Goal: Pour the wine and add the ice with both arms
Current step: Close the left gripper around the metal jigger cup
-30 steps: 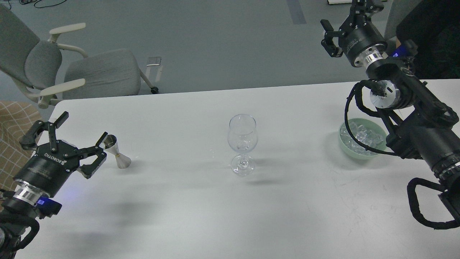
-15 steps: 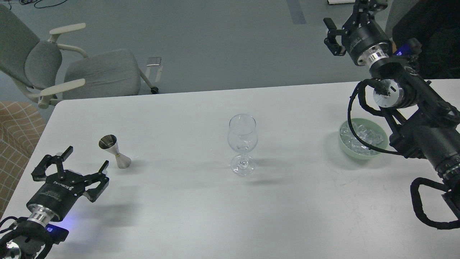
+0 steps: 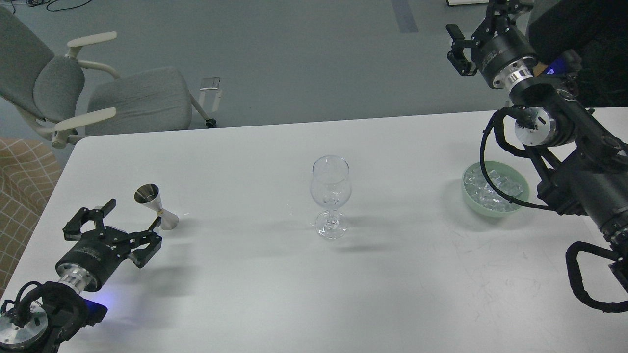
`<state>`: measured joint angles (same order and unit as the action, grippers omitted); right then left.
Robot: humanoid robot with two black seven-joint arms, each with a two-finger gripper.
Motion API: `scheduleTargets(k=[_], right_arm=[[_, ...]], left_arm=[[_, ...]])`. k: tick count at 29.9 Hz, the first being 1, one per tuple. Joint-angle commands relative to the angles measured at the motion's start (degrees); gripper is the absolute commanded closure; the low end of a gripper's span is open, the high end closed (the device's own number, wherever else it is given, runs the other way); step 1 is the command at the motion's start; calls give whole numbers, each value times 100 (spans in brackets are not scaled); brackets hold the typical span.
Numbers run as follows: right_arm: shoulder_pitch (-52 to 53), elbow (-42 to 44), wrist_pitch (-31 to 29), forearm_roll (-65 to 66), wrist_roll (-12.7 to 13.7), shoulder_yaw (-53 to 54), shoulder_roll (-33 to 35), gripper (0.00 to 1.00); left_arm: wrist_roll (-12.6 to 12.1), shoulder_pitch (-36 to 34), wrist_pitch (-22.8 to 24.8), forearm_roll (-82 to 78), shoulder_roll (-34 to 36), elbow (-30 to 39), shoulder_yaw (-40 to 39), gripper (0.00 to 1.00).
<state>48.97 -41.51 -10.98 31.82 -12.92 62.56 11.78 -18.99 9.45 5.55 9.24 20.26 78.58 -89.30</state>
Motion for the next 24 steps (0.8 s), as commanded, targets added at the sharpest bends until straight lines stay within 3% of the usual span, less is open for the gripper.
scheduleTargets(k=[1, 24], right_arm=[[-19, -15, 0, 0, -9, -16, 8, 0], [-142, -165, 0, 9, -9, -25, 35, 0]], left_arm=[[9, -13, -2, -1, -39, 0, 79, 1], [44, -690, 25, -590, -320, -747, 194, 1]])
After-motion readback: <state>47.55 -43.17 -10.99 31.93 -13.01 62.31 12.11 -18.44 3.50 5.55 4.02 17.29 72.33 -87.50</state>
